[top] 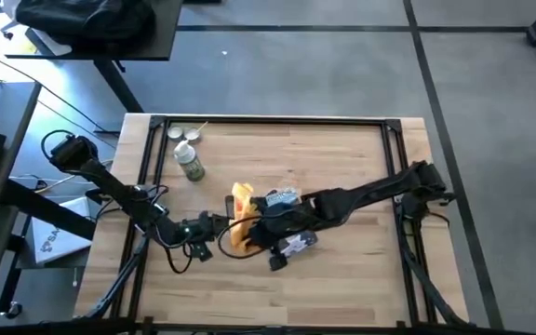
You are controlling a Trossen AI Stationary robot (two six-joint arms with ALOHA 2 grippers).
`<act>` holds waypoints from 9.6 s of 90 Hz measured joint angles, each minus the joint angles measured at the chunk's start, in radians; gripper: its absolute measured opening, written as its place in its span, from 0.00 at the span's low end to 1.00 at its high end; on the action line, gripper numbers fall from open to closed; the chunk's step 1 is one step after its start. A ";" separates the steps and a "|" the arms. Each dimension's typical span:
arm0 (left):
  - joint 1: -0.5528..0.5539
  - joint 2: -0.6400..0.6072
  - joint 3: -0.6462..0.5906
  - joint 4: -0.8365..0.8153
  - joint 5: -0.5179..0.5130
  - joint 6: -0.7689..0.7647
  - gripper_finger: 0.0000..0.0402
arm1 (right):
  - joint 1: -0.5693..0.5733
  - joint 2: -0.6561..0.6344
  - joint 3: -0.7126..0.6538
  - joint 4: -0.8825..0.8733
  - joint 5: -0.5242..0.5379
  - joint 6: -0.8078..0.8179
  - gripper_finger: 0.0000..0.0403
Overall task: Apply microfiber cloth
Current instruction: Wipe the front and back of the cellphone using the orange microfiber cloth, then return to Home Position
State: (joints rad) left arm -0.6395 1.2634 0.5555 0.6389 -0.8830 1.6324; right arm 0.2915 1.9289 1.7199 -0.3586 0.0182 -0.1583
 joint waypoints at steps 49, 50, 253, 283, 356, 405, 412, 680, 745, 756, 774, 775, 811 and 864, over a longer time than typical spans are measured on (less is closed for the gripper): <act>-0.053 0.088 0.043 0.002 -0.139 -0.029 0.02 | -0.012 0.041 0.002 0.025 0.188 -0.022 0.00; -0.055 0.087 0.043 0.001 -0.139 -0.029 0.02 | -0.011 0.040 0.002 0.022 0.189 -0.021 0.00; -0.163 0.066 0.049 0.068 -0.195 -0.093 0.02 | 0.207 -0.069 -0.004 -0.212 0.315 0.181 0.00; -0.234 0.067 0.047 0.064 -0.238 -0.133 0.02 | 0.228 -0.166 -0.002 -0.637 0.532 0.469 0.00; -0.267 0.085 0.045 -0.558 -0.164 -0.834 0.02 | 0.220 -0.181 -0.051 -1.208 0.675 0.974 0.00; -0.229 0.336 0.044 -0.619 -0.024 -0.950 0.02 | 0.146 -0.463 -0.862 -0.525 0.455 1.174 0.00; -0.210 0.380 0.044 -0.573 -0.017 -0.918 0.03 | 0.146 -0.468 -0.908 -0.384 0.433 1.145 0.00; -0.067 -0.349 0.044 -0.879 0.032 -1.670 0.37 | 0.041 -0.441 -1.001 -0.540 0.165 1.091 0.43; -0.068 -0.368 0.044 -0.697 0.079 -1.655 0.37 | 0.061 -0.763 -0.982 -0.433 0.400 1.153 0.43; -0.068 -0.368 0.044 -0.648 0.097 -1.622 0.37 | 0.042 -0.663 -0.982 -0.318 0.399 1.058 0.42; -0.068 -0.368 0.044 -0.551 0.174 -1.657 0.37 | 0.019 -0.476 -0.982 -0.327 0.314 0.964 0.39; -0.068 -0.370 0.044 -0.542 0.180 -1.657 0.37 | 0.019 -0.468 -0.982 -0.332 0.310 0.962 0.39; -0.068 -0.590 -0.131 -0.399 0.178 -1.661 0.37 | 0.033 -0.617 -0.983 -0.876 0.439 1.181 0.39; 0.084 -0.780 -0.411 -0.047 0.115 -1.669 0.36 | -0.001 -1.401 -1.436 0.078 0.572 0.583 0.24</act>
State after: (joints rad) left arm -0.5558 0.4835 0.1440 0.5920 -0.7675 -0.0368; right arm 0.2900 0.5279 0.2844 -0.2806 0.5902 0.4251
